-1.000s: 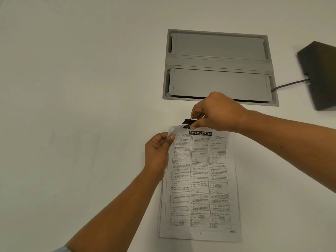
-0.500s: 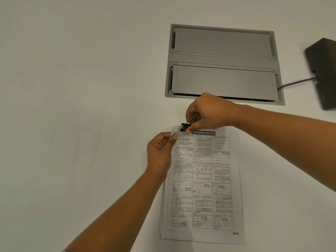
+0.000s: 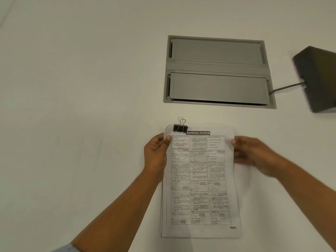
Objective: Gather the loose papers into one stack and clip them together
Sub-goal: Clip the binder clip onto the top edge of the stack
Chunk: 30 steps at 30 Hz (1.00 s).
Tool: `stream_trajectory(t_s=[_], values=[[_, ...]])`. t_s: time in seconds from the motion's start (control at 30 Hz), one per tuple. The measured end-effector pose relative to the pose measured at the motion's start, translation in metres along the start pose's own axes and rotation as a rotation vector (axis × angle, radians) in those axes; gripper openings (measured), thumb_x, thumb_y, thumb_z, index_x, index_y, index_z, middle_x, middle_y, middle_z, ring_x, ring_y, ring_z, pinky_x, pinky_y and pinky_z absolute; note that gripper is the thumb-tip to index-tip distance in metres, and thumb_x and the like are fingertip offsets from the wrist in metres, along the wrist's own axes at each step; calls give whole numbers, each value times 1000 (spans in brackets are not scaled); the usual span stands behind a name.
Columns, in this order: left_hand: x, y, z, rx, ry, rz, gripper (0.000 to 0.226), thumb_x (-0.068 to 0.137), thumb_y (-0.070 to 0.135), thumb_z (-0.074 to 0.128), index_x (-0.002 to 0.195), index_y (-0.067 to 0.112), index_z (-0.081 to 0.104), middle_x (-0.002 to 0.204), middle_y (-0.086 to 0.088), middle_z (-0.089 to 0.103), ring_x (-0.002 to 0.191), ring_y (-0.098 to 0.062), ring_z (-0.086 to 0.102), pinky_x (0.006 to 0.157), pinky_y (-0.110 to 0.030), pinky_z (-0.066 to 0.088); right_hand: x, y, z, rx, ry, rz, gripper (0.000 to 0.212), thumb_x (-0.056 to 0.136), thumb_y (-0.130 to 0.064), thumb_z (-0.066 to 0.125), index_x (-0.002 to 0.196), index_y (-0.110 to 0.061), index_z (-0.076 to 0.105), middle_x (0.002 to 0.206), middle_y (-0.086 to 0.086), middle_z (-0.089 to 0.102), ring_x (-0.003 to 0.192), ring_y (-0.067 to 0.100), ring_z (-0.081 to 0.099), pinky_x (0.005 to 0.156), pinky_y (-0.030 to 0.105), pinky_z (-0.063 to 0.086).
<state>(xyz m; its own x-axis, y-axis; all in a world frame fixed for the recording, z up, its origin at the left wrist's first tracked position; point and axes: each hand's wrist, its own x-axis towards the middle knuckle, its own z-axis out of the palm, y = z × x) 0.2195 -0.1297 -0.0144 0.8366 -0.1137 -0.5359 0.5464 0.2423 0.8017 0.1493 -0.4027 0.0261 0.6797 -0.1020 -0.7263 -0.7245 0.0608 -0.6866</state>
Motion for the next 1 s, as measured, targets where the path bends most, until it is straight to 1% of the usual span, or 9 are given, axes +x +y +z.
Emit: stream_trajectory(t_s=[0.07, 0.17, 0.23, 0.3, 0.4, 0.53, 0.7, 0.83, 1.0], values=[[-3, 1, -1, -40, 30, -30, 21, 92, 15, 68, 110, 6, 72, 101, -10, 79, 95, -22, 75, 86, -36, 60, -17, 31, 19, 20, -13, -3, 38, 86, -32, 63, 116, -9, 67, 112, 14, 74, 99, 29, 72, 87, 44, 57], [-13, -2, -6, -40, 70, -72, 20, 94, 21, 66, 111, 11, 71, 102, -4, 78, 97, -16, 74, 87, -34, 59, -33, 70, 48, 49, 193, -113, 33, 90, -35, 62, 113, -12, 69, 108, 6, 76, 100, 26, 72, 94, 51, 53], [-24, -5, -14, 80, 49, -59, 26, 94, 24, 65, 117, 12, 68, 110, -5, 76, 106, -19, 72, 91, -34, 57, -38, 82, 61, 133, 287, -121, 24, 94, -29, 59, 109, -15, 70, 106, 4, 77, 99, 24, 72, 95, 50, 52], [-38, -7, -19, 275, 37, 2, 26, 94, 18, 67, 119, 14, 66, 109, -1, 76, 101, -12, 73, 88, -26, 58, -39, 79, 67, 221, 316, -129, 23, 97, -26, 56, 113, -17, 69, 110, 3, 76, 103, 21, 71, 96, 46, 52], [-54, -8, -24, 472, 21, 68, 27, 92, 9, 68, 118, 17, 65, 104, 2, 76, 93, -10, 74, 82, -25, 61, -36, 62, 68, 257, 314, -176, 24, 98, -26, 54, 116, -20, 67, 112, 1, 75, 103, 18, 71, 92, 40, 54], [-61, -9, -29, 720, 47, 75, 33, 90, 13, 70, 122, 13, 64, 100, 5, 74, 90, -14, 73, 84, -35, 62, -29, 49, 60, -128, 411, -207, 24, 94, -34, 59, 108, -17, 66, 99, -1, 72, 93, 20, 70, 75, 31, 56], [-75, -13, -33, 1103, 100, 113, 31, 90, 33, 69, 115, 16, 64, 97, 8, 67, 84, -11, 64, 75, -24, 51, -40, 61, 58, -494, 540, -344, 30, 86, -18, 69, 116, -15, 66, 102, 4, 70, 82, 15, 66, 68, 15, 47], [-91, -21, -33, 1313, 45, 247, 45, 92, 43, 62, 131, 20, 54, 120, 5, 60, 106, -17, 64, 86, -33, 56, -42, 82, 62, -673, 579, -338, 65, 85, -25, 69, 143, -10, 42, 125, 10, 54, 111, 25, 58, 95, 37, 50], [-97, -34, -39, 1485, 14, 392, 52, 94, 47, 56, 137, 20, 48, 135, 2, 52, 120, -17, 56, 94, -32, 52, -49, 93, 65, -949, 603, -399, 68, 88, -39, 62, 146, -11, 39, 145, 10, 47, 131, 27, 43, 105, 40, 40]])
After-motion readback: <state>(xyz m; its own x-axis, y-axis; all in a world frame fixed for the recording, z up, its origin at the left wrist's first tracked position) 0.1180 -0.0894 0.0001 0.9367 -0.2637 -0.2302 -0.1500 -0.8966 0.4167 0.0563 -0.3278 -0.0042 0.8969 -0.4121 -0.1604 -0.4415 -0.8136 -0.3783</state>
